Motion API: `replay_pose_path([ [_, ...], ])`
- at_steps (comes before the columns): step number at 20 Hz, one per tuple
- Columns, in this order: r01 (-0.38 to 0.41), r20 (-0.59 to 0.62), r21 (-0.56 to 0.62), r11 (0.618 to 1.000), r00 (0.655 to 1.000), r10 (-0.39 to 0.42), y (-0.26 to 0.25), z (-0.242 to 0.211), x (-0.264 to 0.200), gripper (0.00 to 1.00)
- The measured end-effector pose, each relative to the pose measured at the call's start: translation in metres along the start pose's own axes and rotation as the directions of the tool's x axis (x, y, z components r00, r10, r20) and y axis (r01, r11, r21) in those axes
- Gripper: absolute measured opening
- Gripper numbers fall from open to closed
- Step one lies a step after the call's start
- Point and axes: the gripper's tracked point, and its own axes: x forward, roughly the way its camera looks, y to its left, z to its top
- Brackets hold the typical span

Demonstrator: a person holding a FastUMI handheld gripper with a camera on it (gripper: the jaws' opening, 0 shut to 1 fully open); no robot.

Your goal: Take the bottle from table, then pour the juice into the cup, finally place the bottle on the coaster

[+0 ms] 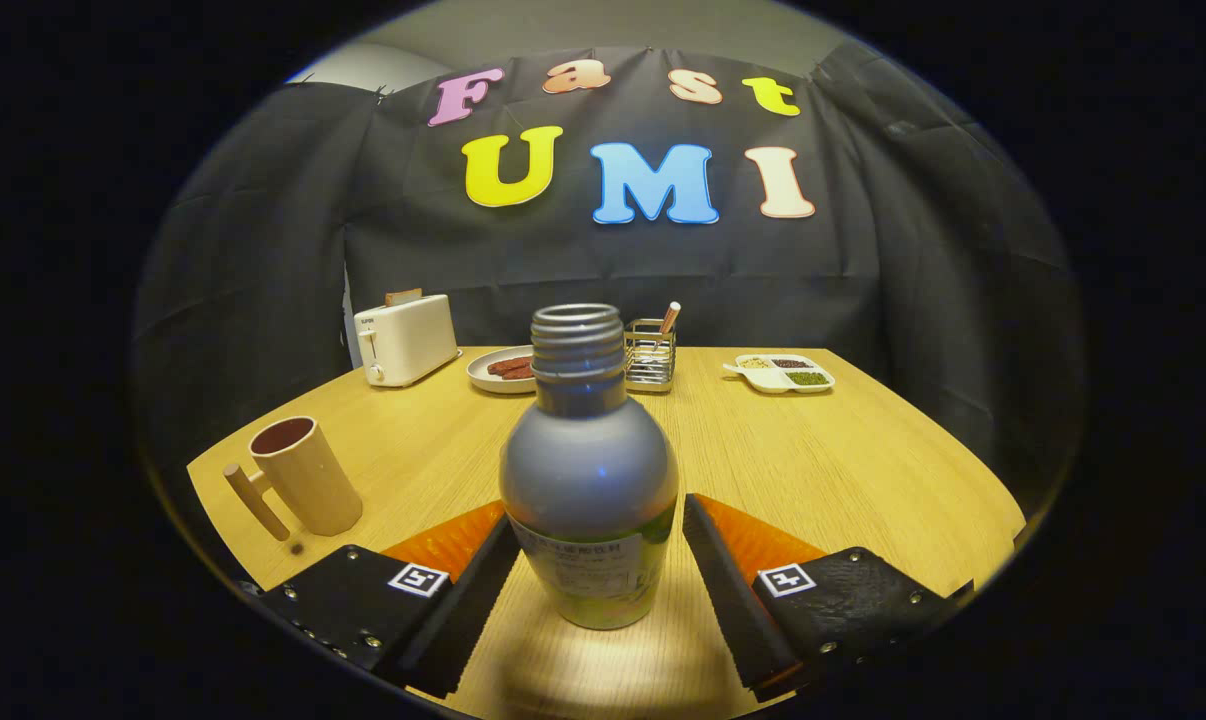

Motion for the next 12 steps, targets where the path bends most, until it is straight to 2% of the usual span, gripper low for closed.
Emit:
replay_pose_path([
  [6, -0.008, -0.047, 0.005, 1.000, 0.999, 0.008, 0.006, -0.017, 0.006, 0.96],
  [8, -0.009, -0.048, 0.010, 1.000, 0.999, 0.009, 0.005, -0.017, 0.006, 0.84],
  [12, -0.015, -0.067, -0.004, 1.000, 0.998, 0.015, 0.008, -0.017, 0.010, 0.81],
])
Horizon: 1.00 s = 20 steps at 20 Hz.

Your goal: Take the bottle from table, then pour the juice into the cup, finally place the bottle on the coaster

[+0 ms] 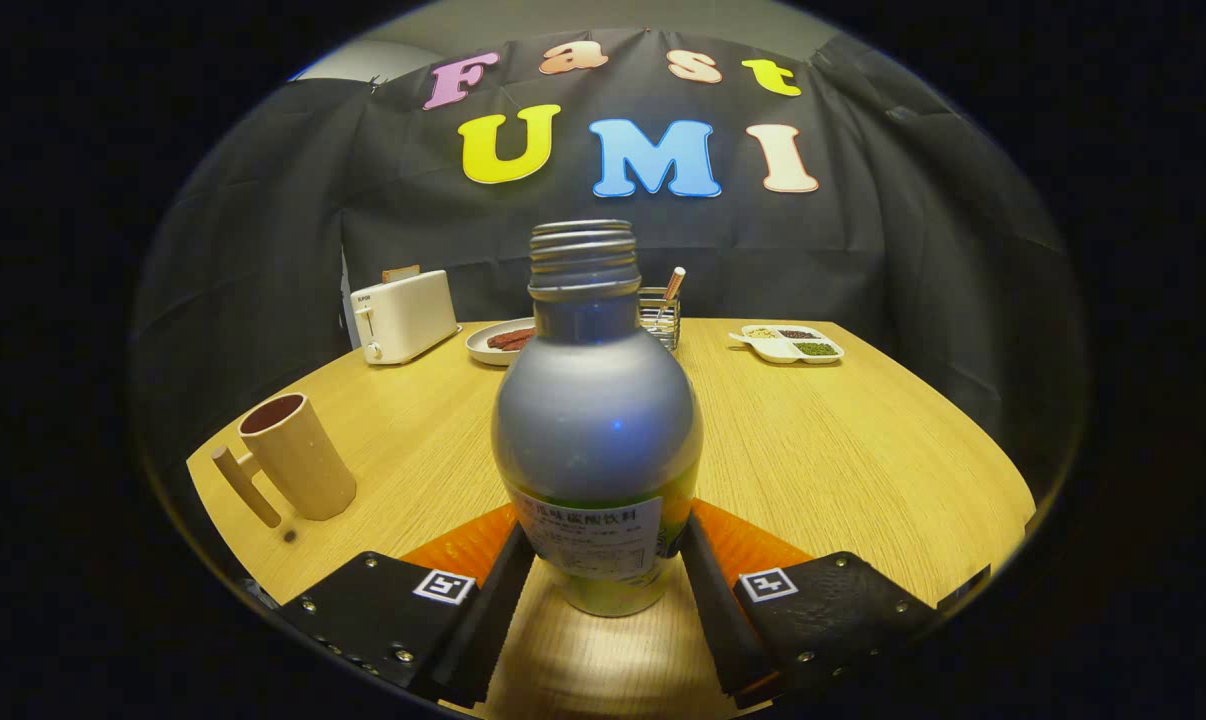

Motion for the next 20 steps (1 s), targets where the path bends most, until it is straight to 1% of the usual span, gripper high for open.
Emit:
replay_pose_path([
  [3, 0.003, -0.030, -0.010, 1.000, 1.000, -0.004, -0.001, 0.001, 0.001, 0.77],
  [10, 0.000, -0.067, -0.143, 0.990, 0.998, -0.009, 0.008, 0.016, 0.000, 0.77],
  [12, 0.010, -0.077, -0.193, 0.981, 0.997, -0.025, 0.009, 0.022, 0.000, 0.77],
  [13, 0.006, -0.087, -0.212, 0.977, 0.996, -0.026, 0.012, 0.024, 0.001, 0.74],
  [16, 0.005, -0.113, -0.263, 0.965, 0.993, -0.036, 0.018, 0.031, 0.002, 0.74],
  [20, 0.001, -0.125, -0.377, 0.926, 0.991, -0.052, 0.030, 0.044, 0.002, 0.74],
])
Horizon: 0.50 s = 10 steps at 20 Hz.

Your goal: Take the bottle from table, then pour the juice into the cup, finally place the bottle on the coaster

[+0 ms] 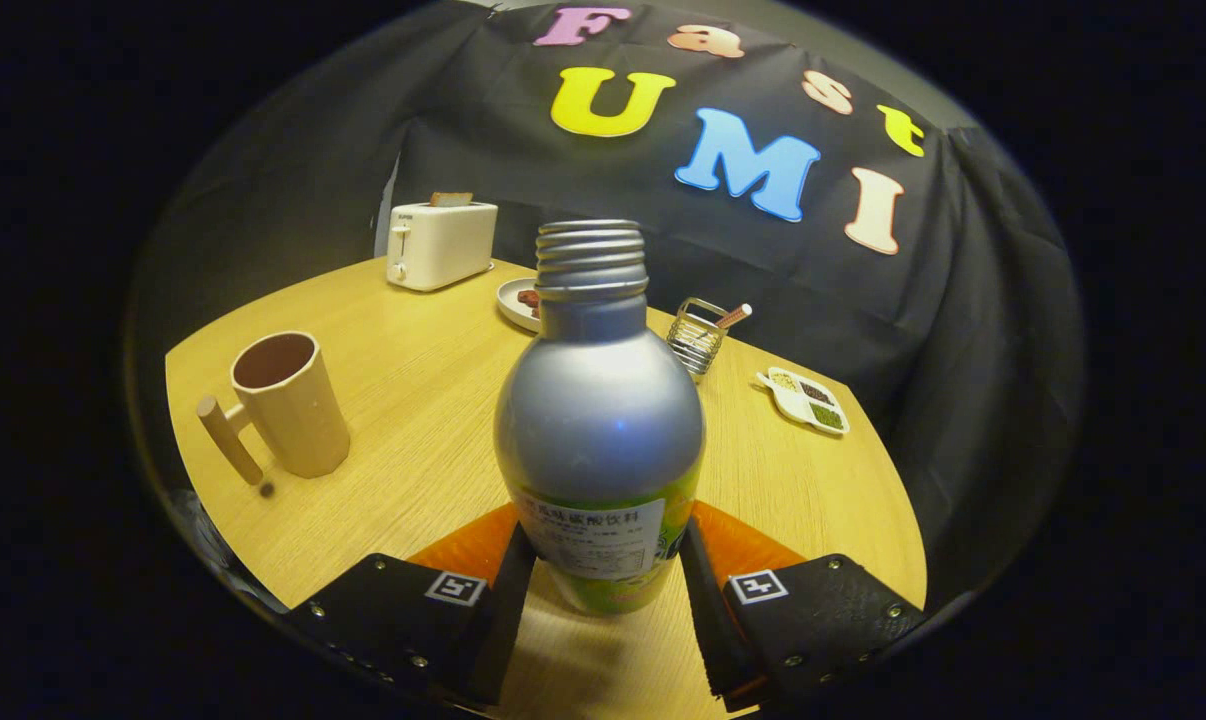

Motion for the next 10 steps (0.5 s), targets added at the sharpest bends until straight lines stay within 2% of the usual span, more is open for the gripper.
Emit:
replay_pose_path([
  [5, -0.001, -0.003, -0.075, 0.997, 1.000, 0.001, 0.010, 0.017, 0.001, 0.74],
  [10, 0.049, -0.030, -0.208, 0.977, 0.998, -0.056, 0.014, 0.027, 0.004, 0.73],
])
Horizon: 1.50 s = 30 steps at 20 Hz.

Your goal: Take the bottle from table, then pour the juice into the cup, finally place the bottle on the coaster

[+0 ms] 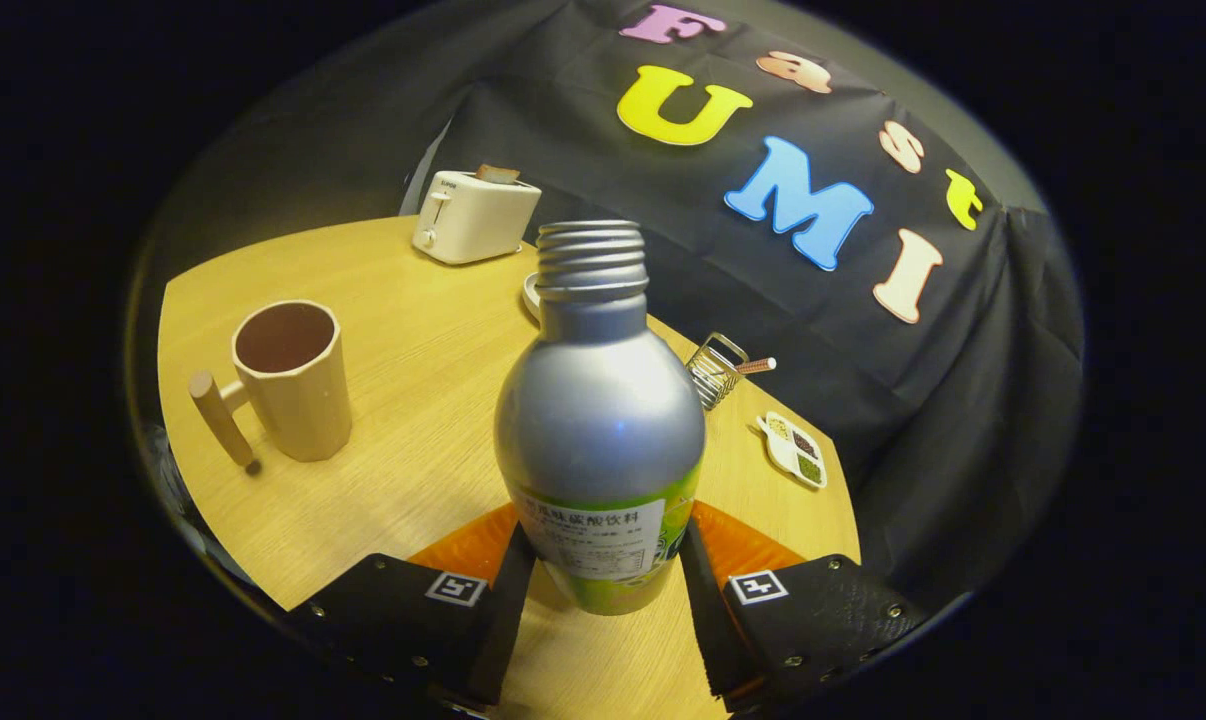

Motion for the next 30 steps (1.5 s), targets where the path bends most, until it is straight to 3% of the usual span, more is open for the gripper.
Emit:
replay_pose_path([
  [8, 0.006, -0.024, -0.134, 0.991, 1.000, -0.009, 0.025, 0.019, 0.000, 0.73],
  [16, -0.003, -0.065, -0.327, 0.945, 0.998, -0.019, 0.042, 0.026, -0.005, 0.73],
  [30, -0.051, -0.147, -0.587, 0.808, 0.988, -0.044, 0.056, 0.035, -0.001, 0.73],
])
